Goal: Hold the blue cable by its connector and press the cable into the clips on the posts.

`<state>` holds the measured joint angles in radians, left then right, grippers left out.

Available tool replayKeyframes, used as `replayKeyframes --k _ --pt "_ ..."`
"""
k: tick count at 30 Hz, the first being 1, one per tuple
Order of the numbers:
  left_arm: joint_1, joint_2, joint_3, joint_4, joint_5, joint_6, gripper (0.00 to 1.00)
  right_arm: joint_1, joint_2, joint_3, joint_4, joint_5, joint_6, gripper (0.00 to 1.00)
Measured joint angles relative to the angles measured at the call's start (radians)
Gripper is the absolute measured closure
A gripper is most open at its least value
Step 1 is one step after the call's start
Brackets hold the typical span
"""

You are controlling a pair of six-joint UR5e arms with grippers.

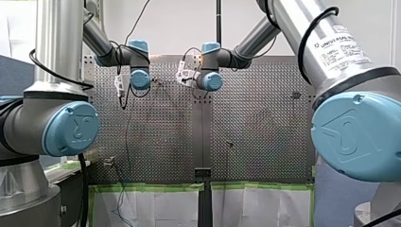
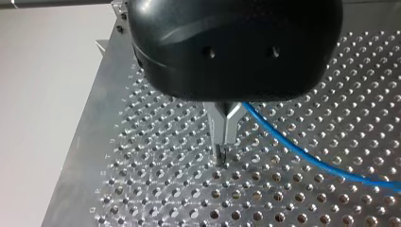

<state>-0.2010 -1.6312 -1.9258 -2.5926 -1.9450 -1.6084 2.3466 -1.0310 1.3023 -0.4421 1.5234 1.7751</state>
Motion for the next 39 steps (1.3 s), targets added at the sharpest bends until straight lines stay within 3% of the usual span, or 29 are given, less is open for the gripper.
replayKeyframes --k 14,26,39 --pt "0.020 -0.049 0.044 -0.004 0.035 -0.011 0.98 -0.008 0.010 -0.019 0.001 0.000 0.000 1.00" --pt "0.045 -0.049 0.056 -0.001 0.078 -0.019 0.98 0.008 0.060 -0.075 0.014 -0.002 -0.002 1.00" --pt "0.074 -0.065 0.096 -0.022 0.121 -0.047 0.98 -0.010 0.063 -0.089 0.017 -0.003 -0.003 1.00"
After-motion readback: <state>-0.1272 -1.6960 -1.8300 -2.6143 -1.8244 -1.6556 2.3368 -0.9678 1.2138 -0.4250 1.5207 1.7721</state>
